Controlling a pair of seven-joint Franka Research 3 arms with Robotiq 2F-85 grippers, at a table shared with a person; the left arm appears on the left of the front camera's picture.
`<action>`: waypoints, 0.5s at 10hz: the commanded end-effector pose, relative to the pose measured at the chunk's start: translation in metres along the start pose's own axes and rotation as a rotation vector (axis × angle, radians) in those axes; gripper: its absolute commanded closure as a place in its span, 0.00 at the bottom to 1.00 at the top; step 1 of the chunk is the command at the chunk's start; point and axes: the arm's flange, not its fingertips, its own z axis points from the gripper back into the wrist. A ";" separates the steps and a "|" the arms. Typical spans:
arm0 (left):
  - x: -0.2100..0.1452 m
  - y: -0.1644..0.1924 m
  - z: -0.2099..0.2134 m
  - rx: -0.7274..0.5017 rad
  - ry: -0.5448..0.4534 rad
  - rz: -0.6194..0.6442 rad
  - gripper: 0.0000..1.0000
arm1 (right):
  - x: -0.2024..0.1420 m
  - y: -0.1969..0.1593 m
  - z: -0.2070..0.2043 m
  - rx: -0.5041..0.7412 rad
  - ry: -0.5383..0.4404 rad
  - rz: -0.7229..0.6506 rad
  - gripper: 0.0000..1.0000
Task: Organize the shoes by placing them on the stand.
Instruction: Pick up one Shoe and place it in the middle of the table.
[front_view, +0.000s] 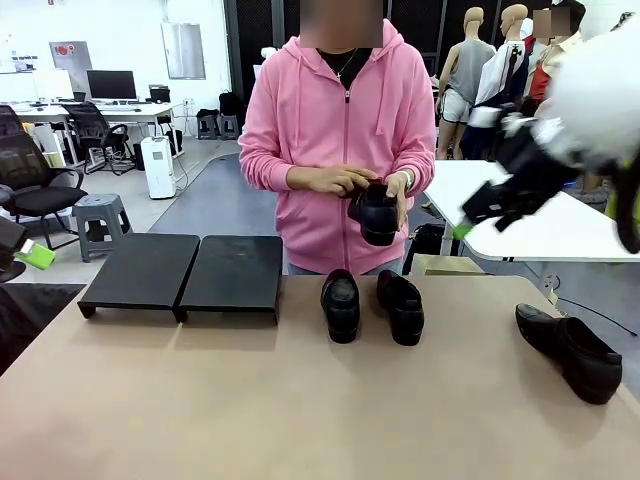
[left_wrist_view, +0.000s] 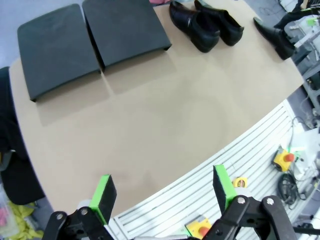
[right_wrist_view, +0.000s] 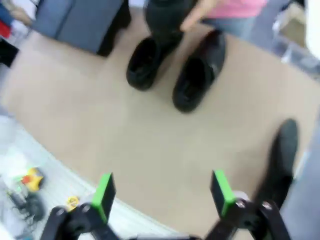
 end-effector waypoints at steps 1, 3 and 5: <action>0.000 0.001 0.001 -0.019 -0.003 -0.004 0.00 | -0.079 -0.042 0.068 0.044 0.078 -0.069 0.00; 0.000 0.001 0.001 -0.019 -0.003 -0.004 0.00 | -0.158 -0.071 0.110 0.138 0.078 -0.170 0.00; 0.000 0.001 0.001 -0.019 -0.003 -0.004 0.00 | -0.194 -0.085 0.108 0.179 -0.016 -0.256 0.00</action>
